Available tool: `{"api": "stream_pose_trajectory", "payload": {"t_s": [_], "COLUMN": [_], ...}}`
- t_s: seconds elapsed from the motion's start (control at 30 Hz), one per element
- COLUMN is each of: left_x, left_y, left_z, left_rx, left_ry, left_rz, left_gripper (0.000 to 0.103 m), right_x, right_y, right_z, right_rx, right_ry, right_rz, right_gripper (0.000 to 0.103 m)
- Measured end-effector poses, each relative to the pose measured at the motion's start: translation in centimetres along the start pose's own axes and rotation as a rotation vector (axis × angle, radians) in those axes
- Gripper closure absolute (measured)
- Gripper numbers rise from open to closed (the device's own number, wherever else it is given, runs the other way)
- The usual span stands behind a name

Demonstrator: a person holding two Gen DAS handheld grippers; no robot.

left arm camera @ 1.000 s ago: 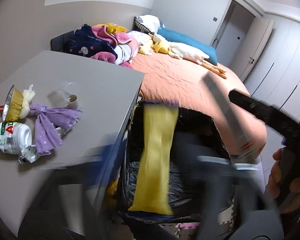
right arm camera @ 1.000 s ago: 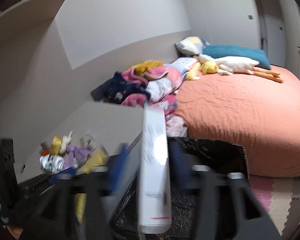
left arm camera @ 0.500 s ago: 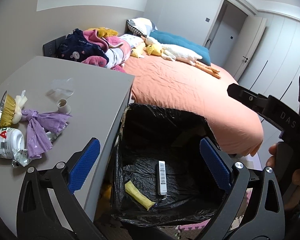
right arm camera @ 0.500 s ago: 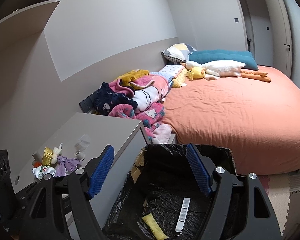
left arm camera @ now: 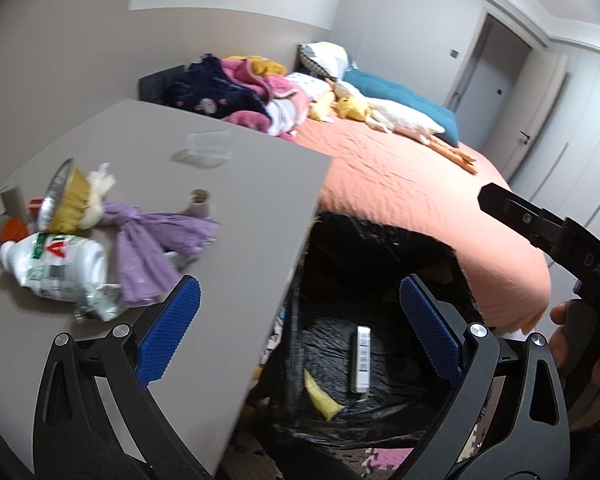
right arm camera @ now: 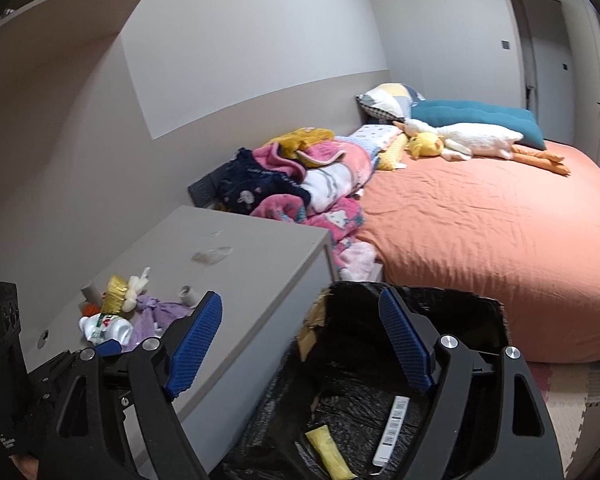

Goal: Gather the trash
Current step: 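Move both open tools back over the trash pile on the desk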

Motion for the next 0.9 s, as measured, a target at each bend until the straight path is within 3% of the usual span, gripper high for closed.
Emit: {"api": "stream_pose_trajectory", "payload": {"t_s": [0.9], "left_x": [3.3], "left_y": [1.1], "left_z": [-14.6], "left_rx": [0.303], "left_ry": [-0.265], "left_rz": [0.047], "left_gripper": [0.006], "right_x": [-6.3], "right_y": [1.5], "right_z": [-10.8], "right_rx": [0.116], "right_ry": [-0.185], "right_rz": [-0.109], "right_gripper": [0.021]}}
Point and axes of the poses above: each gripper's, at about its wrist camera, not at the fingertips, and x roughly against the way its jaws point, z to its right, y to its underside, the point moved 5 cm from there along -x, roughly the way its jaws point, and after that the axes turned 8 degrees about y, right-handed, at the moved point
